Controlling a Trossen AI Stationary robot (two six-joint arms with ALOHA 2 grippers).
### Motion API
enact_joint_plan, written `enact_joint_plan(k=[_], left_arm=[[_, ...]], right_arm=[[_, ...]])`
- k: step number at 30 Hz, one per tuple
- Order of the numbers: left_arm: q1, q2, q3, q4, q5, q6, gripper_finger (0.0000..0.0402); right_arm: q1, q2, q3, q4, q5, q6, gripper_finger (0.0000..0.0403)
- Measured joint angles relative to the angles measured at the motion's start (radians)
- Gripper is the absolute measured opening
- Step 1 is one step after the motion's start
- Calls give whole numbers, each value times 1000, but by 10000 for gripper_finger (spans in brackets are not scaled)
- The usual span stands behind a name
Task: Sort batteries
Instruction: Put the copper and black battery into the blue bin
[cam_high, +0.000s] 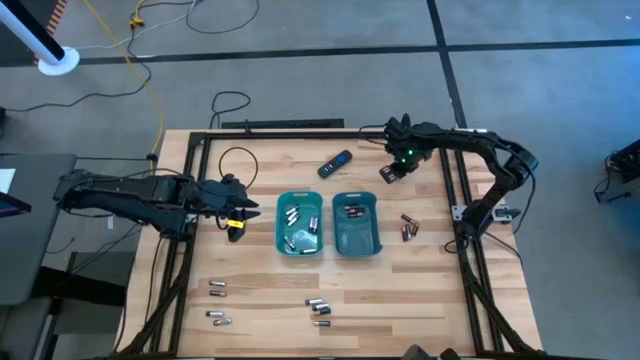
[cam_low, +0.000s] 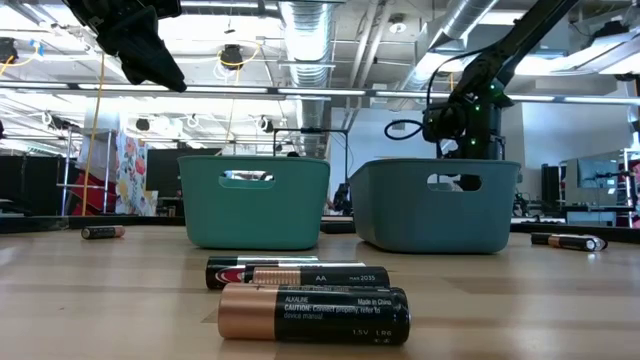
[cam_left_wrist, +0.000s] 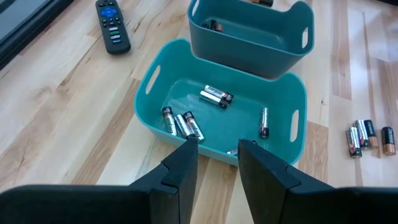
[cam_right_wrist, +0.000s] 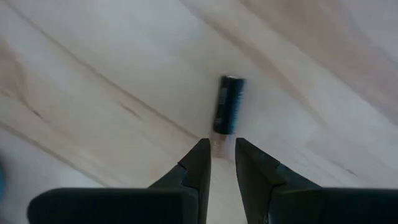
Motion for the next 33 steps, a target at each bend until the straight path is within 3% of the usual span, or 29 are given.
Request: enact_joint_plan(k=[15,24,33], left_arm=[[0,0,0,0,0,0,111],[0,0,0,0,0,0,111],[0,0,0,0,0,0,111]], right_arm=[[-8,-7,-172,207,0,-8,83],[19,-18,-175,212,5,-29,17],[31,-268,-182,95,2,-22,12]])
